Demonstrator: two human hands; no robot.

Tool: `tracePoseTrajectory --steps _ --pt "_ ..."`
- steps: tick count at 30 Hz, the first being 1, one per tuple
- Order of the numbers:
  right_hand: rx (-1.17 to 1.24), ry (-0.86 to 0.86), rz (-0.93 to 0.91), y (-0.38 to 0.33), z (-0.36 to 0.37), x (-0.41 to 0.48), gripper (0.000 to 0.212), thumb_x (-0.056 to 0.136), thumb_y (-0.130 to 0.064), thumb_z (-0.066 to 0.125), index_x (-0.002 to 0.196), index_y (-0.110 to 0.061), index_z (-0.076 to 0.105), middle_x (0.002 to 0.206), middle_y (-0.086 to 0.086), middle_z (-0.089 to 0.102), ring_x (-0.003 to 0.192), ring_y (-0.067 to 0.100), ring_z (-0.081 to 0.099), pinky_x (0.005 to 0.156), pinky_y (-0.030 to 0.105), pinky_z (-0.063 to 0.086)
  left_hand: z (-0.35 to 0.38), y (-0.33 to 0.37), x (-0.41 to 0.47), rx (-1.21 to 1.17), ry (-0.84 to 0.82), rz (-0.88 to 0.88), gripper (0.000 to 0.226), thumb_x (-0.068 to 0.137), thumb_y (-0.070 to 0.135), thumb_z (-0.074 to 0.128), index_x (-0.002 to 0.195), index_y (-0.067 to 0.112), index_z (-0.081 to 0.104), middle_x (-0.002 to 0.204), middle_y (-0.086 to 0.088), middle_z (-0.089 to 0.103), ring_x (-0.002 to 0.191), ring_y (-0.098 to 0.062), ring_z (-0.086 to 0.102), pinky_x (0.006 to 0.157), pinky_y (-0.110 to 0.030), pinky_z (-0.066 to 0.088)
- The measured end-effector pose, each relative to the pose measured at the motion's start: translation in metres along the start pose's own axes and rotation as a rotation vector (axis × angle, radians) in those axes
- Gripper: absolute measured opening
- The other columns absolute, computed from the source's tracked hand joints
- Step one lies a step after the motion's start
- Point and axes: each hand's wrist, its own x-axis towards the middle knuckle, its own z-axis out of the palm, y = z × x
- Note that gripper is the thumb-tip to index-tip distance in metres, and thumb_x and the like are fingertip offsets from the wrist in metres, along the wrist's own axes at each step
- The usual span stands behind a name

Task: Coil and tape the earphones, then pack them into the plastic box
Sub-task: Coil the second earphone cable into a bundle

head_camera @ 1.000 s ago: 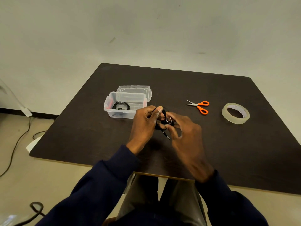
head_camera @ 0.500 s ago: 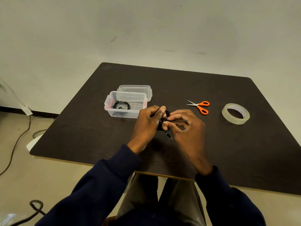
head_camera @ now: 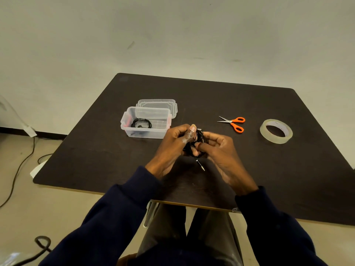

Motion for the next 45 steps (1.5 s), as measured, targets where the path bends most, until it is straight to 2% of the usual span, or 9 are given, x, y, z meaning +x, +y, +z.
tracePoseTrajectory --steps 5,9,13,21,25,29,32,39,45 --pt "-0.117 -0.034 -0.016 0.005 0.003 0.002 0.018 0.095 0.003 0.056 0.093 0.004 0.075 0.070 0.009 0.067 0.067 0.013 0.060 0.075 0.032 0.051 0.000 0.000 0.000 0.060 0.029 0.024 0.030 0.107 0.026 0.054 0.088 0.009 0.068 0.082 -0.015 0.068 0.057 -0.019 0.061 0.073 -0.050 0.059" --pt "-0.092 0.010 0.009 0.009 0.002 0.004 0.019 0.096 -0.003 0.060 0.089 -0.003 0.077 0.074 0.009 0.074 0.073 0.018 0.069 0.083 0.038 0.057 0.001 -0.001 0.000 0.129 0.098 0.058 0.030 0.105 0.026 0.059 0.086 0.006 0.071 0.071 -0.015 0.066 0.056 -0.023 0.060 0.066 -0.040 0.059" --pt "0.074 0.021 0.070 0.011 -0.004 0.004 0.017 0.094 0.005 0.060 0.096 0.000 0.076 0.082 0.012 0.077 0.073 0.019 0.071 0.079 0.035 0.062 0.001 -0.003 -0.001 0.106 0.109 0.011 0.029 0.104 0.025 0.060 0.091 0.002 0.073 0.065 -0.004 0.065 0.059 -0.023 0.064 0.068 -0.039 0.061" --pt "0.440 -0.299 0.168 0.020 -0.022 0.009 0.041 0.093 0.011 0.055 0.133 0.011 0.056 0.094 0.020 0.063 0.089 0.030 0.062 0.089 0.038 0.057 0.000 -0.004 -0.002 0.066 0.046 -0.070 0.033 0.106 0.026 0.056 0.089 0.001 0.069 0.068 -0.010 0.068 0.053 -0.015 0.059 0.057 -0.025 0.053" --pt "0.472 -0.361 0.148 0.027 -0.030 0.013 0.033 0.098 0.002 0.054 0.129 0.011 0.057 0.100 0.017 0.062 0.099 0.030 0.061 0.094 0.032 0.054 -0.002 -0.001 0.002 -0.014 0.025 -0.113 0.033 0.106 0.028 0.056 0.088 0.003 0.069 0.072 -0.015 0.069 0.052 -0.014 0.056 0.058 -0.025 0.051" --pt "0.500 -0.189 0.189 0.027 -0.038 0.014 0.026 0.086 -0.005 0.062 0.108 0.003 0.074 0.100 0.012 0.075 0.087 0.014 0.072 0.075 0.019 0.058 -0.008 0.002 0.001 -0.088 -0.010 -0.177 0.034 0.107 0.027 0.054 0.085 0.004 0.066 0.070 -0.012 0.067 0.052 -0.013 0.055 0.052 -0.020 0.048" --pt "0.432 -0.140 0.190 0.028 -0.038 0.014 0.015 0.078 -0.004 0.067 0.085 -0.004 0.080 0.088 0.010 0.076 0.076 0.011 0.072 0.070 0.019 0.059 -0.007 0.002 -0.001 -0.077 -0.046 -0.174 0.035 0.107 0.027 0.053 0.081 0.006 0.063 0.070 -0.014 0.068 0.052 -0.014 0.059 0.055 -0.022 0.050" --pt "-0.042 0.006 0.008 0.013 -0.046 0.011 0.024 0.071 -0.010 0.084 0.092 -0.002 0.079 0.094 0.014 0.079 0.084 0.022 0.072 0.080 0.031 0.060 -0.010 -0.002 -0.005 0.144 0.005 -0.120 0.036 0.106 0.027 0.056 0.081 0.004 0.068 0.080 -0.016 0.075 0.058 -0.018 0.065 0.063 -0.028 0.057" --pt "-0.664 0.222 -0.392 0.013 -0.037 0.007 0.011 0.082 -0.009 0.082 0.087 -0.019 0.082 0.083 -0.009 0.077 0.074 0.002 0.073 0.066 0.013 0.056 0.003 -0.005 0.001 0.319 0.064 -0.063 0.031 0.104 0.027 0.059 0.080 0.010 0.067 0.076 -0.016 0.075 0.053 -0.017 0.068 0.057 -0.026 0.057"
